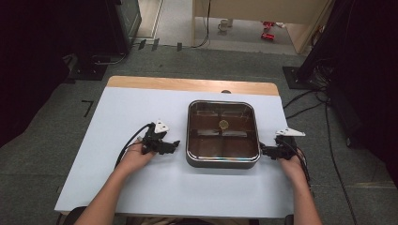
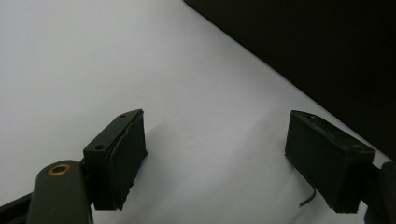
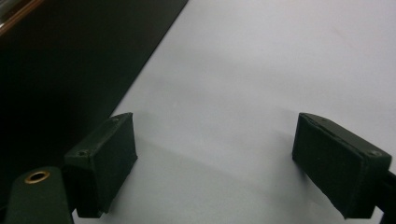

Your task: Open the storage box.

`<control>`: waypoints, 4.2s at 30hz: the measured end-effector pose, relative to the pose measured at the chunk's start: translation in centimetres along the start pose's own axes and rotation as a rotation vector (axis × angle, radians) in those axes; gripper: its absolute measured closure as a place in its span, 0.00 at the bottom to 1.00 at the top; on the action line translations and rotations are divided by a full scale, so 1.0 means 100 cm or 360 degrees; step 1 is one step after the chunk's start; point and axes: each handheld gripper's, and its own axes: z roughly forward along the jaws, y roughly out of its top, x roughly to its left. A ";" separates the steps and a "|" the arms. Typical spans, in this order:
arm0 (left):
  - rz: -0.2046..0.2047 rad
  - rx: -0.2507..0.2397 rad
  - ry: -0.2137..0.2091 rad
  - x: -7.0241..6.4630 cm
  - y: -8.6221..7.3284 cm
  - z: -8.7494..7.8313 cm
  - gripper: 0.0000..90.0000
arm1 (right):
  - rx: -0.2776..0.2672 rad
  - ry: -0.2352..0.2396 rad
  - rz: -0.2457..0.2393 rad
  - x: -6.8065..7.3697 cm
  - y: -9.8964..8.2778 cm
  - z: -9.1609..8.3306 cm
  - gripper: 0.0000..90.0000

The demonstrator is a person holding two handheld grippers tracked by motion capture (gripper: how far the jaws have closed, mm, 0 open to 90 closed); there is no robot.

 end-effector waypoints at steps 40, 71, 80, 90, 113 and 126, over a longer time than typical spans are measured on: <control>0.0002 0.0000 0.0002 0.000 0.000 0.000 0.22 | 0.0000 0.0001 0.0000 0.000 0.000 0.000 0.14; -0.0001 0.0003 0.0004 0.000 0.000 0.000 0.23 | 0.0000 0.0000 0.0000 0.000 0.000 0.000 0.14; 0.0055 0.0147 -0.0099 -0.005 0.020 -0.007 0.26 | 0.0000 0.0001 0.0001 0.000 0.000 0.000 0.14; -0.0014 0.0128 -0.0446 -0.004 0.044 -0.026 0.19 | 0.0000 0.0001 0.0001 0.000 0.000 0.000 0.14; 0.0074 0.0032 -0.0522 -0.019 0.098 -0.023 0.27 | -0.0002 -0.0001 -0.0003 0.000 0.000 0.000 0.14; 0.0109 -0.0038 -0.0591 -0.040 0.121 -0.003 0.33 | -0.0003 0.0000 -0.0005 0.000 0.000 0.000 0.14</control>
